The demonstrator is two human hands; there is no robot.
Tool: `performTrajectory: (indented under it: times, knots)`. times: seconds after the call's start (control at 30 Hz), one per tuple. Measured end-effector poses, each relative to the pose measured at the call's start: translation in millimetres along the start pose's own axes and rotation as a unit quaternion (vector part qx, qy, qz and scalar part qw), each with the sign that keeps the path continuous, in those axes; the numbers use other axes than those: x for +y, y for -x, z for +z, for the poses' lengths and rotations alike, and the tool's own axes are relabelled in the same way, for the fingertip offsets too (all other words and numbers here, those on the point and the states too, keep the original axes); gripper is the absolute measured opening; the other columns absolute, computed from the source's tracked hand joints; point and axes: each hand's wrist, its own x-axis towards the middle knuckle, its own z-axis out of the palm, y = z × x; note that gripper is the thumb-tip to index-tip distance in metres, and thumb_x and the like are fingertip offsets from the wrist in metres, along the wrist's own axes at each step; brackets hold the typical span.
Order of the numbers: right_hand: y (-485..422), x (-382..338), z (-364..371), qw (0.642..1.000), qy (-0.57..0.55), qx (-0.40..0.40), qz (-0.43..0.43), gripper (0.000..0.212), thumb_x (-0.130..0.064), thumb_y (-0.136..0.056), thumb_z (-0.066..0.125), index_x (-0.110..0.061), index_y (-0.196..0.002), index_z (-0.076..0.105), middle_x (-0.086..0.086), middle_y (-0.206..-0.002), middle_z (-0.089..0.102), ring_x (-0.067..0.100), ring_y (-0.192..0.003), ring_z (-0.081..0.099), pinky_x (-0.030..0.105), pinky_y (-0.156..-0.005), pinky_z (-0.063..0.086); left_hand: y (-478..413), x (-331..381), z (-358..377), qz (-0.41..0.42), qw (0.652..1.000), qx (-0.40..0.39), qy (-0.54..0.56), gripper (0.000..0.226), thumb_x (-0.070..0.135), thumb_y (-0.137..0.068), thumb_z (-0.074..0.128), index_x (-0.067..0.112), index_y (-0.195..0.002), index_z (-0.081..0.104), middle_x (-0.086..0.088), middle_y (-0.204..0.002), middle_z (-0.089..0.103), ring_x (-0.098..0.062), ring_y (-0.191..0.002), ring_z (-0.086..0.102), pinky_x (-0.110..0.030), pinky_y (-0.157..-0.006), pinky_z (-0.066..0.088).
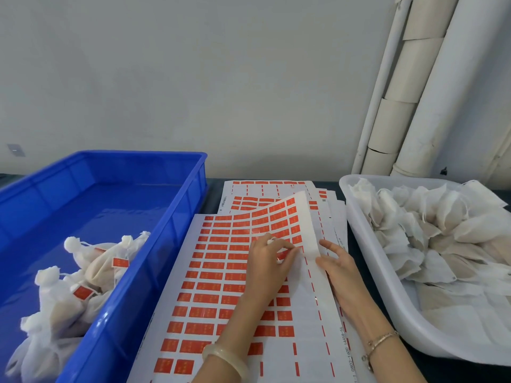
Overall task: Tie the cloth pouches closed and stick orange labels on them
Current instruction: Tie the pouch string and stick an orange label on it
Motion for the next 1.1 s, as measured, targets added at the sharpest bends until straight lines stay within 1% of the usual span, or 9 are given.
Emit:
performTrajectory:
  times: [0.13,0.33,0.4,0.47,0.57,0.73,0.83,0.97,1.1]
  knots:
    - [0.5,-1.0,-0.4,1.0,-0.005,0.008,0.004,0.04,-0.015,-0.093,0.06,-0.032,-0.125,0.045,0.006,-0.1,0.072,0.029,-0.08,0.072,0.041,-0.067,0.059,-4.2,1.0,-5.6,-0.05,0.995,0.031,0.079,0.01,0.033,-0.086,0.067,0.027,-0.093,0.07,0.011,-0.1,0.065,-0.008,-0.094,0.058,-0.012,-0.077,0.049]
    - [2.1,1.6,-0.7,1.0,0.006,0.012,-0.014,0.043,-0.016,-0.091,0.063,-0.034,-0.124,0.043,-0.002,-0.099,0.073,0.025,-0.075,0.072,0.047,-0.072,0.058,0.6,10.2,-34.9,-0.073,0.96,0.141,0.232,0.022,0.043,-0.079,0.063,0.023,-0.086,0.069,0.008,-0.079,0.065,-0.004,-0.072,0.056,-0.008,-0.059,0.043]
    - [2.6,2.8,3.1,0.994,0.07,0.039,-0.073,0.045,-0.02,-0.09,0.065,-0.035,-0.124,0.04,-0.007,-0.117,0.065,0.013,-0.084,0.069,0.036,-0.074,0.059,6.8,12.1,-43.9,-0.084,0.955,0.118,0.259,0.019,0.043,-0.079,0.065,0.025,-0.085,0.069,0.01,-0.077,0.066,-0.007,-0.072,0.057,-0.012,-0.059,0.045]
    - [5.1,2.7,8.2,0.971,0.157,0.081,-0.163,0.048,-0.029,-0.088,0.066,-0.041,-0.125,0.039,-0.02,-0.13,0.049,0.001,-0.104,0.055,0.022,-0.085,0.047,15.0,13.4,-49.2,-0.083,0.956,0.072,0.271,0.018,0.042,-0.079,0.066,0.025,-0.083,0.07,0.009,-0.078,0.067,-0.014,-0.073,0.058,-0.017,-0.061,0.048]
    - [13.6,-5.1,13.1,0.96,0.145,0.045,-0.237,0.042,-0.047,-0.083,0.066,-0.046,-0.121,0.049,-0.039,-0.128,0.043,-0.007,-0.117,0.045,0.017,-0.094,0.037,23.8,17.3,-50.7,-0.093,0.956,0.027,0.276,0.018,0.043,-0.077,0.067,0.026,-0.082,0.071,0.01,-0.079,0.069,-0.013,-0.073,0.059,-0.017,-0.061,0.047]
    - [20.5,-11.4,19.4,0.963,0.115,-0.078,-0.229,0.025,-0.041,-0.073,0.069,-0.034,-0.098,0.072,-0.02,-0.102,0.071,0.002,-0.102,0.064,0.024,-0.089,0.052,28.5,21.6,-49.1,-0.075,0.952,-0.018,0.295,0.02,0.041,-0.078,0.068,0.023,-0.083,0.073,0.002,-0.078,0.069,-0.02,-0.072,0.057,-0.023,-0.063,0.046]
    - [18.9,-8.4,18.4,0.97,0.104,-0.061,-0.213,0.021,-0.039,-0.07,0.07,-0.03,-0.088,0.075,-0.015,-0.09,0.073,0.003,-0.092,0.067,0.022,-0.084,0.053,30.7,23.1,-49.4,-0.061,0.949,-0.063,0.303,0.019,0.037,-0.083,0.063,0.024,-0.092,0.072,0.003,-0.084,0.07,-0.021,-0.075,0.059,-0.024,-0.064,0.048]
    - [16.3,-5.9,15.4,0.973,0.096,-0.028,-0.207,0.014,-0.034,-0.075,0.072,-0.026,-0.087,0.072,-0.015,-0.087,0.073,0.004,-0.087,0.068,0.02,-0.079,0.055,32.2,24.1,-51.8,-0.082,0.939,-0.139,0.305,0.026,0.037,-0.095,0.046,0.034,-0.119,0.056,0.014,-0.1,0.062,0.0,-0.089,0.059,-0.017,-0.08,0.053]
    - [13.6,-7.5,7.7,0.984,0.038,0.021,-0.175,0.013,-0.038,-0.078,0.075,-0.037,-0.09,0.069,-0.02,-0.093,0.071,-0.002,-0.088,0.067,0.021,-0.071,0.053,29.1,18.6,-58.6,-0.127,0.928,-0.142,0.321,0.024,0.013,-0.099,0.045,0.017,-0.123,0.045,0.001,-0.076,0.053,0.002,-0.067,0.059,-0.01,-0.068,0.049]
